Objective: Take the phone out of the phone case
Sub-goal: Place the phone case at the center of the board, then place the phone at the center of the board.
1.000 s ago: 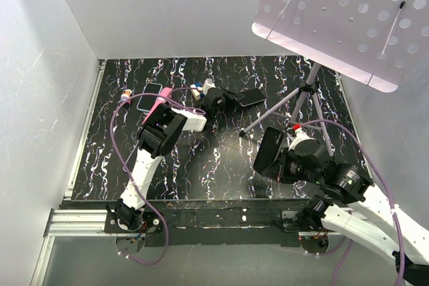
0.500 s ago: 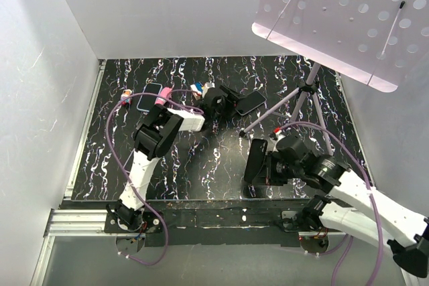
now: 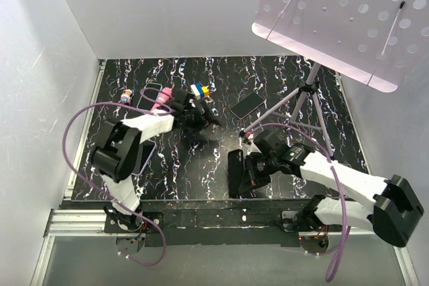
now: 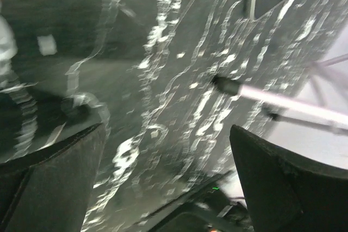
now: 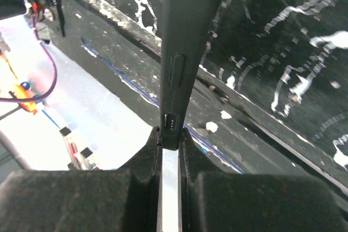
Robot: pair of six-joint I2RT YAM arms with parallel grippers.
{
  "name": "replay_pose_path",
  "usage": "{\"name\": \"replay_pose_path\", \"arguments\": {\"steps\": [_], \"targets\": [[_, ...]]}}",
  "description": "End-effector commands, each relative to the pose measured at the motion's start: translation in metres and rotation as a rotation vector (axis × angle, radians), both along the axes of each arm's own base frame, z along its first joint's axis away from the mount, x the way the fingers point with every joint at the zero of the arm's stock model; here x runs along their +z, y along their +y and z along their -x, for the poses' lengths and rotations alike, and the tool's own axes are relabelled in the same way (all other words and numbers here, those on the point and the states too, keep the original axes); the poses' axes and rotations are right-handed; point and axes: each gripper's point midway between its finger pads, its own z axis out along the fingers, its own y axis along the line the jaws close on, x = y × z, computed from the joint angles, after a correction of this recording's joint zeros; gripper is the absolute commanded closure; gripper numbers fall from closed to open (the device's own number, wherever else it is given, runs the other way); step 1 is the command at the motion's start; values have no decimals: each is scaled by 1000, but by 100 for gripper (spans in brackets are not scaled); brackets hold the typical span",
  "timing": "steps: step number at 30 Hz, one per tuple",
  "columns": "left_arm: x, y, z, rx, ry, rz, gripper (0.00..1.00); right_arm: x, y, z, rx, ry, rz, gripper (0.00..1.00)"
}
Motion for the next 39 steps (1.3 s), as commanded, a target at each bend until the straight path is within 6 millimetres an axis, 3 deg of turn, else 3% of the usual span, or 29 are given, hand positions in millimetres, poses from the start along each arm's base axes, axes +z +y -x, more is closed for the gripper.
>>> {"name": "replay_pose_path", "arguments": {"steps": [1,3,8,12,15,20,24,27,29,34,39], "targets": [[34,83,41,-234,-134,-365,2,17,41,-4,152,-10,-206,99],[46,115,48,-240,-195,-479,2,11,44,-6,157,5,-207,99],[44,174,70,-203,-112,-605,2,-17,29,-12,64,36,-140,96],[42,223,70,-16,-50,-635,2,-40,4,-17,23,19,39,61],[43,254,64,182,-19,-527,2,-32,-1,-19,9,-22,45,26],[38,317,58,470,46,-429,2,8,-7,-23,-2,-158,-37,16],[42,326,34,386,-104,-407,2,26,-14,-21,28,-259,-93,15],[29,329,23,325,-97,-379,2,32,-13,-17,44,-292,-142,15],[5,331,23,281,-27,-382,2,35,-11,-14,61,-303,-178,15],[-9,341,44,318,43,-449,2,41,-6,-11,76,-324,-251,15],[-20,320,70,276,109,-418,2,46,-4,-11,87,-343,-276,15]]}}
